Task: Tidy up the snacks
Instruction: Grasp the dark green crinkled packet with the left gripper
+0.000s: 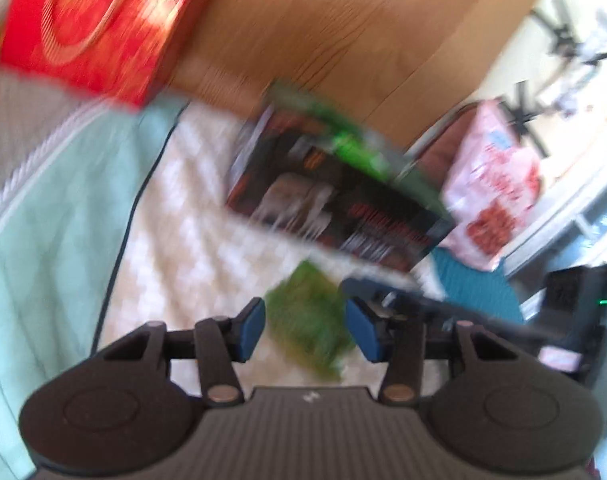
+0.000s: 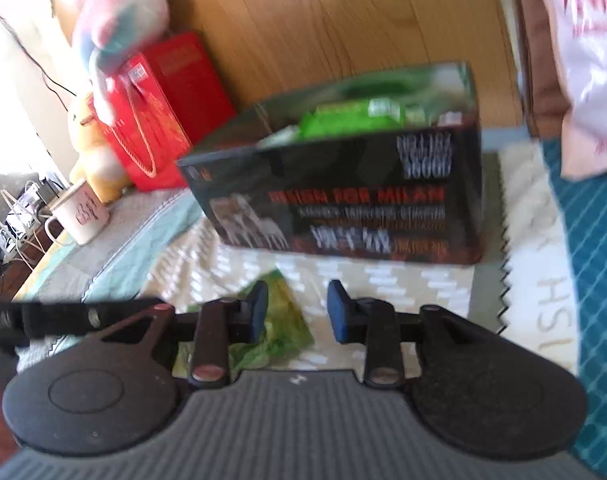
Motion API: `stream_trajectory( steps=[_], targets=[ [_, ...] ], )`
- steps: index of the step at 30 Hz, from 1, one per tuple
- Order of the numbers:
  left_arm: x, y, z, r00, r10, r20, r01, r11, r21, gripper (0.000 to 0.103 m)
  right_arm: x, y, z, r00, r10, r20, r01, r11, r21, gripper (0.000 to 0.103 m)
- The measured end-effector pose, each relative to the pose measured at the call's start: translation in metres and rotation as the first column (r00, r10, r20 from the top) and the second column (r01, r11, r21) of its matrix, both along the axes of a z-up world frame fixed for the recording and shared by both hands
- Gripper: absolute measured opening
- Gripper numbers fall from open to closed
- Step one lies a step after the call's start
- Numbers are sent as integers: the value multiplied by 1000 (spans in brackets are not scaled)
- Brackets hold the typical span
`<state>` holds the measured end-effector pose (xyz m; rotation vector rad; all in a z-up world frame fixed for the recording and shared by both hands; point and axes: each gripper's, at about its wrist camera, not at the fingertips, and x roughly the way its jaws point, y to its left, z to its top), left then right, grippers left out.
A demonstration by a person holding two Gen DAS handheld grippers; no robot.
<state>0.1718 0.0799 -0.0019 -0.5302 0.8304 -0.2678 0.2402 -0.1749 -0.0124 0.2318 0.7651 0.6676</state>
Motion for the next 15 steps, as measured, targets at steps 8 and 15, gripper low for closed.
stream_trajectory(
  steps=[8,15],
  targets=[
    [-12,13,-9,1000,13,-3,-14,994,-104,36,-39,-11,-2,989,78,-129,-59,987,148,31],
    [-47,0,-12,999,-45,12,46,992,-119,34,-101,-17,-3,995,71,-73,-59,986,153,27]
  ],
)
